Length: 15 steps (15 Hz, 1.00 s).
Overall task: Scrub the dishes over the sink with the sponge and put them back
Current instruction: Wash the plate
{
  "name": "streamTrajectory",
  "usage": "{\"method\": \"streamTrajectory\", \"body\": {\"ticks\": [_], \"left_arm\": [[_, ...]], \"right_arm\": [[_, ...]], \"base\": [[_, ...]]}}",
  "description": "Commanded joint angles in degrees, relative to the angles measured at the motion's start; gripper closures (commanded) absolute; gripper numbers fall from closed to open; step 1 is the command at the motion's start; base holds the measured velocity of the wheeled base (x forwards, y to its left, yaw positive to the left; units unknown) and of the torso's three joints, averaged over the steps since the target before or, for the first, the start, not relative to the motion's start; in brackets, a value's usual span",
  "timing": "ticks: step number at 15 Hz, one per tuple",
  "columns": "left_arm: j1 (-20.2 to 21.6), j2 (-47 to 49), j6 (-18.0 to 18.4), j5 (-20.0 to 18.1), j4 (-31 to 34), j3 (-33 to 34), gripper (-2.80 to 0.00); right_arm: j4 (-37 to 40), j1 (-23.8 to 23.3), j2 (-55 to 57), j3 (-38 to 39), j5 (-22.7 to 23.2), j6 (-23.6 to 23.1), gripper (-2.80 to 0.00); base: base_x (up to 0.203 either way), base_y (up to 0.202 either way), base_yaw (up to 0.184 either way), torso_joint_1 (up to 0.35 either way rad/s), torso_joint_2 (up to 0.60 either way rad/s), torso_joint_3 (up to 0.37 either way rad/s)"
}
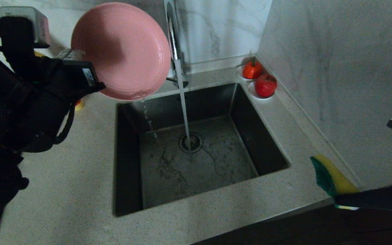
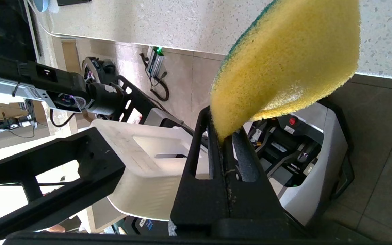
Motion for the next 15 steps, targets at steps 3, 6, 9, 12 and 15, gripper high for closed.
{"method": "streamTrajectory", "body": {"ticks": [3, 6, 9, 12, 15], "left_arm": [[-0.07, -5.97, 1.96, -1.84, -2.24, 1.86, 0.00], [-0.09, -7.15, 1.85, -2.39, -0.95, 0.87, 0.00], [-0.09, -9.50, -2.62, -2.37, 10.06, -1.13, 0.00], [-0.10, -13.88, -12.61, -5.01, 32.46, -7.04, 0.00], [-0.14, -18.86, -26.18, -15.32, 58.74, -17.90, 0.00]], "right_arm": [[0.13, 0.03, 0.54, 0.04, 0.24, 0.11, 0.00], [-0.18, 0.08, -0.02, 0.79, 0.24, 0.02, 0.00], [0.06, 0.91, -1.33, -0.68, 0.51, 0.02, 0.00], [0.33, 3.77, -2.44, -2.84, 0.61, 0.11, 0.00], [0.16, 7.90, -3.85, -4.10, 0.76, 0.11, 0.00]], "base": [[0.000, 0.000, 0.000, 0.000, 0.00, 0.000], [0.000, 0.000, 0.000, 0.000, 0.00, 0.000], [0.000, 0.000, 0.000, 0.000, 0.00, 0.000], [0.000, 0.000, 0.000, 0.000, 0.00, 0.000], [0.000, 0.000, 0.000, 0.000, 0.00, 0.000]]}}
